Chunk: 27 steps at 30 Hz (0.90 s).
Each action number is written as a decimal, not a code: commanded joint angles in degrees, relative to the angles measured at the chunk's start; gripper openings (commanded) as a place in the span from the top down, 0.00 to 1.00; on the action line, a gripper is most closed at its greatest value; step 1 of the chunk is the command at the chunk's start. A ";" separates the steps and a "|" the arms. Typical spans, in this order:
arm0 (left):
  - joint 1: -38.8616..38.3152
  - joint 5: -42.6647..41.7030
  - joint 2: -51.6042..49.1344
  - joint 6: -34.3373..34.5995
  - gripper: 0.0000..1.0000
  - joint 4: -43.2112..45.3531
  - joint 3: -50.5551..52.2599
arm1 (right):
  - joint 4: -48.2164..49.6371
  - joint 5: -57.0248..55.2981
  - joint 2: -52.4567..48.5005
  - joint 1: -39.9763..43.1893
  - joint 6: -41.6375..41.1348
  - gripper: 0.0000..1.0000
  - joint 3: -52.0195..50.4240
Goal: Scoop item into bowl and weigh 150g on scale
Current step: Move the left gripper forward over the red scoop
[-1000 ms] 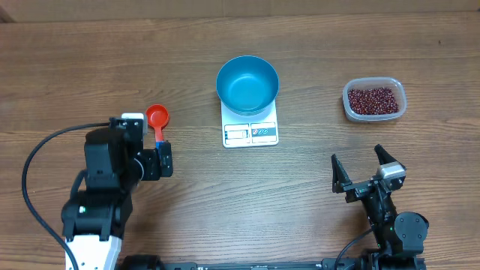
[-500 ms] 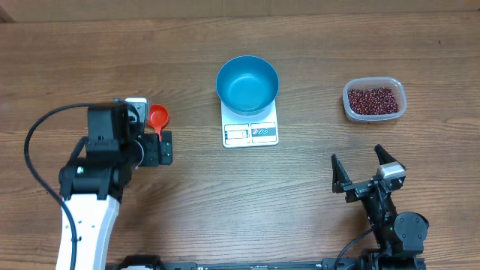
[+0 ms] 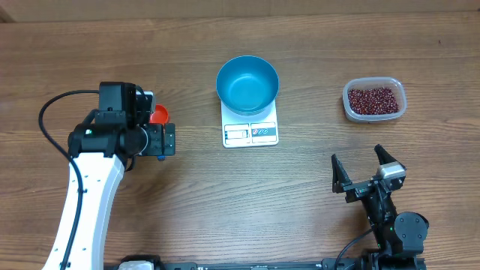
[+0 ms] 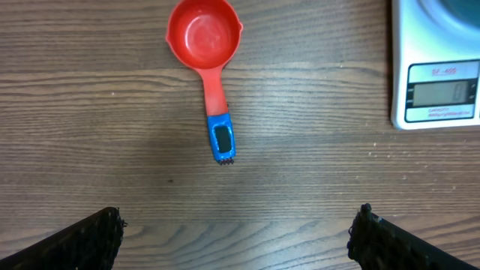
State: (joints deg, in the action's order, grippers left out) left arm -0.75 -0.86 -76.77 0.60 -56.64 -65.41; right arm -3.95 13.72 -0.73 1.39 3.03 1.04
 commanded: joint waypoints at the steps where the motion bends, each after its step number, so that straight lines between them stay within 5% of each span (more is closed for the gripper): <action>1: -0.33 -0.48 -2.03 -1.92 0.00 0.20 -1.62 | 0.39 -0.11 0.55 -0.31 0.04 0.00 -0.59; 27: 3.48 0.31 -17.92 -2.38 0.00 2.49 -10.99 | 0.39 -0.11 0.55 -0.31 0.04 0.00 -0.59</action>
State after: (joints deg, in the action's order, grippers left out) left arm 2.63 -0.23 -93.34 -0.25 -53.74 -73.80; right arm -3.92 13.69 -0.73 1.39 3.03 1.04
